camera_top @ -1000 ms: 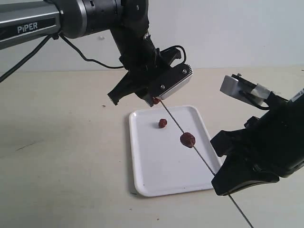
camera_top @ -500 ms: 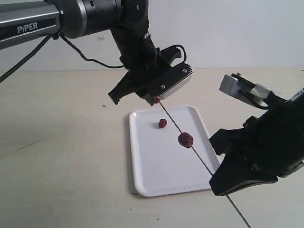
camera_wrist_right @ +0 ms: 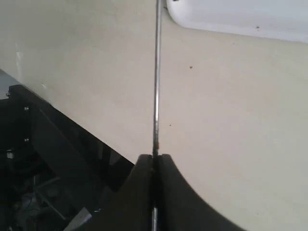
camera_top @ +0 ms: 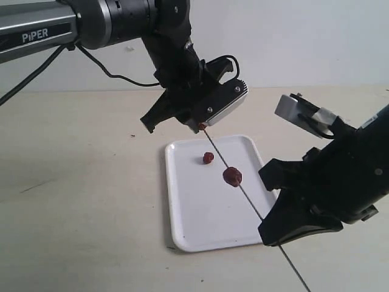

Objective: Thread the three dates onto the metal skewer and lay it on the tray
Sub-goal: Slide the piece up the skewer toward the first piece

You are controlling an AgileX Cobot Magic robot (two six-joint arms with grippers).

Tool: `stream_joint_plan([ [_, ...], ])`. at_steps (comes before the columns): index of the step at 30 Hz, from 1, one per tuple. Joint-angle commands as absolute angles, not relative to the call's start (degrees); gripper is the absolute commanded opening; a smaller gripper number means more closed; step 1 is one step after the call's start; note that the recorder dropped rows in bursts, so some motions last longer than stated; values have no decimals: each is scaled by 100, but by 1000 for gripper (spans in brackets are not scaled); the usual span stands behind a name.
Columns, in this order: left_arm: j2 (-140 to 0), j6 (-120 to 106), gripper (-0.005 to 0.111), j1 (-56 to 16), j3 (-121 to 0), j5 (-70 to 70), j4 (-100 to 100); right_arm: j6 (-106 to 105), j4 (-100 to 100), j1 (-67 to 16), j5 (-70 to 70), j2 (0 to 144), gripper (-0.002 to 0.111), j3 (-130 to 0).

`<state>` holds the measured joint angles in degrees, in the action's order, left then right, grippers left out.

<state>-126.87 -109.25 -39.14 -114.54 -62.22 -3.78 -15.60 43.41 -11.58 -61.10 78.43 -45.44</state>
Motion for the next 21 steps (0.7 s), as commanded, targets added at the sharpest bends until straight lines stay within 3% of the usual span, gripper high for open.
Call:
stream_joint_plan([
  [1,-12608,-10874,31,-3939,-11461,-6182,-465,-1664,4415,-1167,-6037,7876,0,-4512],
  [21,-12576,-10874,31,-3939,-11461,-6182,-478,-1642,4676,-1167,-5620,8126,0,-4512],
])
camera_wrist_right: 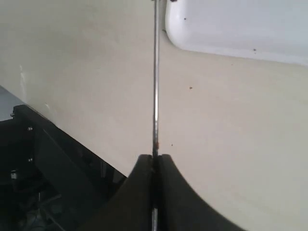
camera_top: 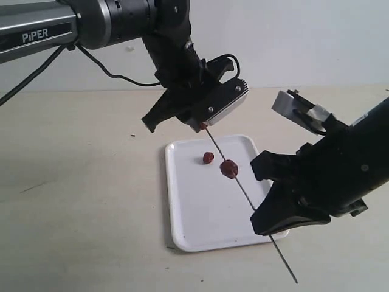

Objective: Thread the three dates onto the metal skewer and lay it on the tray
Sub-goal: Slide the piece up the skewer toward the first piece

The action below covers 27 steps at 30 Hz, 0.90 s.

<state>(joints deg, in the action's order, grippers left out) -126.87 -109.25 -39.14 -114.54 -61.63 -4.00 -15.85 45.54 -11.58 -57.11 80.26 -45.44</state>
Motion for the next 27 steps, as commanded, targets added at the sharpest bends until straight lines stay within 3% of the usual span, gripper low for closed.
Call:
stream_joint_plan([
  [1,-12565,-10874,31,-3939,-11461,-6194,-478,-1642,4676,-1167,-5606,8138,0,-4512],
  [27,-12541,-10895,31,-4054,-11461,-6219,-530,-1641,4801,-1167,-4975,8423,0,-5435],
])
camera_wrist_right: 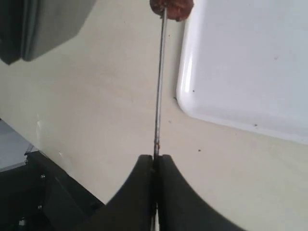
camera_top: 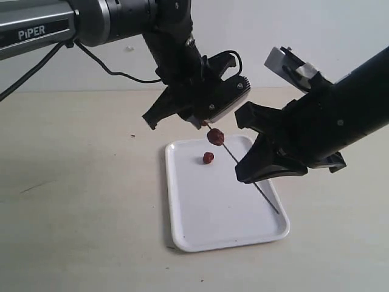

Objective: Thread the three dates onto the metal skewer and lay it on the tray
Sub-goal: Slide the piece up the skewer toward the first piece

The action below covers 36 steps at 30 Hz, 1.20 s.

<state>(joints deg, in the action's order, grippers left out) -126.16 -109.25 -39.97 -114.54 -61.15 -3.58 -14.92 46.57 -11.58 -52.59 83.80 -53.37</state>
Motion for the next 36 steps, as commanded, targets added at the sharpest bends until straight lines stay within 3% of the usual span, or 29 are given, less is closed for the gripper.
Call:
stream_joint_plan([
  [1,-12541,-10895,31,-4054,-11461,-6219,-530,-1641,4802,-1167,-4927,8423,0,-5435],
  [36,-12533,-10884,31,-4054,-11461,-6309,-1585,-1788,4767,-1167,-4801,8436,0,-5447],
])
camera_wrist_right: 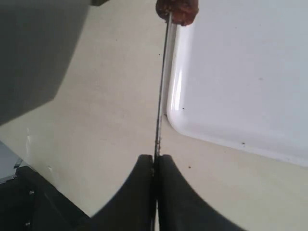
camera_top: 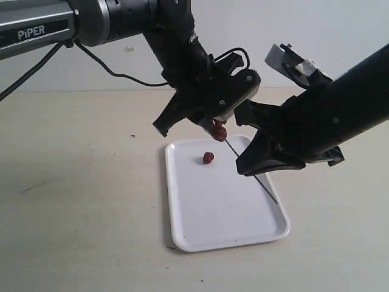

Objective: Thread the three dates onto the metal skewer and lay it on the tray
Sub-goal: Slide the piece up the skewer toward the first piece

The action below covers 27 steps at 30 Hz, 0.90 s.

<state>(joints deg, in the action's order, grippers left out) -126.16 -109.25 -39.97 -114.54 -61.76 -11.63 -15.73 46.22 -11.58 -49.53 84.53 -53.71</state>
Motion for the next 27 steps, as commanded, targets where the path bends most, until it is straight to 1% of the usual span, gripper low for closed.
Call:
stream_joint_plan([
  [1,-12533,-10882,30,-4054,-11461,-6309,-1614,-1788,4767,-1167,-4801,8436,0,-5447],
  [6,-12533,-10469,31,-4054,-11461,-6323,-1717,-1788,4767,-1167,-4801,8436,0,-5447],
  [15,-12533,-10446,31,-4054,-11461,-6297,-1706,-1800,4767,-1167,-4801,8436,0,-5447],
  [18,-12507,-10446,26,-4054,-11461,-6309,-1733,-1800,4767,-1167,-4801,8436,0,-5447],
  [20,-12482,-10446,18,-4054,-11461,-6309,-1733,-1800,4767,-1167,-4801,8436,0,-5447],
  [21,-12446,-10446,11,-4054,-11461,-6323,-1696,-1800,4767,-1167,-4801,8436,0,-5447],
  [23,-12390,-10446,5,-4054,-11461,-6334,-1696,-1800,4767,-1167,-4801,8436,0,-5447],
  [24,-12366,-10446,6,-4054,-11461,-6345,-1696,-1800,4767,-1167,-4801,8436,0,-5447],
  [25,-12326,-10446,12,-4054,-11461,-6353,-1696,-1800,4767,-1167,-4801,8436,0,-5447],
  [26,-12322,-10446,15,-4044,-11461,-6353,-1696,-1799,4767,-1167,-4791,8436,0,-5447],
  [27,-12282,-10433,24,-4044,-11461,-6353,-1707,-1799,4767,-1167,-4791,8436,0,-5447],
])
